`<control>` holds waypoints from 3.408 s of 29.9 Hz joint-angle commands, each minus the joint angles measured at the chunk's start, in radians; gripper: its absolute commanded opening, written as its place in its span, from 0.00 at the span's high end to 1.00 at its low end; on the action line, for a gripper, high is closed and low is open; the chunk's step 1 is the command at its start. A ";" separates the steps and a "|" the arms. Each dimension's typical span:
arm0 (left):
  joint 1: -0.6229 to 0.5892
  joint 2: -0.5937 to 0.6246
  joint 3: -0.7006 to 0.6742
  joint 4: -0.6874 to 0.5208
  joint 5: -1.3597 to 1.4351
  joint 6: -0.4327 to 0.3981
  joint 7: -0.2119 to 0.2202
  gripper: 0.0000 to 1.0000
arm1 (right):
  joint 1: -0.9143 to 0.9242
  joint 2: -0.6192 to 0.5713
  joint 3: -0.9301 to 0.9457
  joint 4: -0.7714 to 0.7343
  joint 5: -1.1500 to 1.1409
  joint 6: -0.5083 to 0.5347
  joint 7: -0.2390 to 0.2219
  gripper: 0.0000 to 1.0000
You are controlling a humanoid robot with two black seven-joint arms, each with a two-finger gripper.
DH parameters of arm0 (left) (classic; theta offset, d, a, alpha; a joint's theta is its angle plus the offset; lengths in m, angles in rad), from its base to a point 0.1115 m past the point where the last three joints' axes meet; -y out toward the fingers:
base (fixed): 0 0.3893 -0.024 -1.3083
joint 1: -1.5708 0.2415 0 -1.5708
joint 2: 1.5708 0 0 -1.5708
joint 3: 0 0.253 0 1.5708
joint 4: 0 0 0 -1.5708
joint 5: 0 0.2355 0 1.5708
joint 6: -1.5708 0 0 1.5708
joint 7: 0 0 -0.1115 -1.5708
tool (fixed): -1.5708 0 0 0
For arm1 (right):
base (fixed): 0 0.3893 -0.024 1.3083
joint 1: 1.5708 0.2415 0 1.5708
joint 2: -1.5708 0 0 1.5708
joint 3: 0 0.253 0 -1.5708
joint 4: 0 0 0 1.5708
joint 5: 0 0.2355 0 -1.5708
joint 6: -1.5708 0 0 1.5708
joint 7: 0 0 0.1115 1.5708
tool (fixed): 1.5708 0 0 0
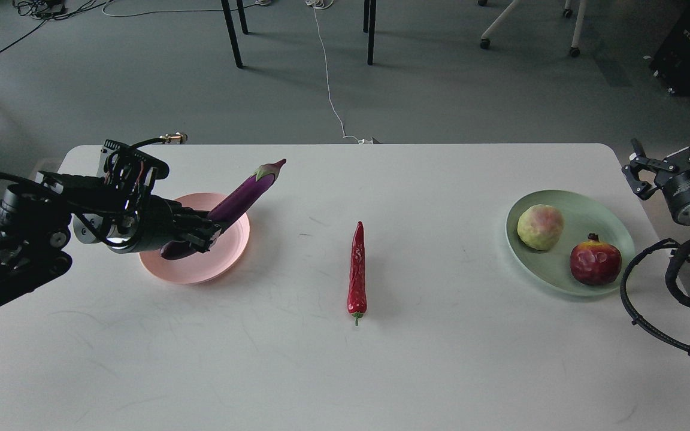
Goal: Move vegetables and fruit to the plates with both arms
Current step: 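Lift the eggplant and lay it on the pink plate, then reach the left gripper to the red chili and grasp it, then carry the chili onto the pink plate beside the eggplant and release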
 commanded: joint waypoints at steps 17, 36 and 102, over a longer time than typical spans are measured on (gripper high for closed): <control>0.091 0.018 0.008 0.127 -0.007 0.108 -0.015 0.22 | -0.003 -0.008 -0.003 0.000 -0.005 0.000 0.000 0.01; -0.046 -0.350 0.016 0.081 0.084 0.097 0.067 0.20 | -0.012 -0.011 -0.003 0.000 -0.005 0.000 0.000 0.01; -0.009 -0.366 0.085 0.037 0.137 0.039 0.169 0.79 | 0.000 -0.045 -0.057 -0.002 -0.007 0.000 0.000 0.01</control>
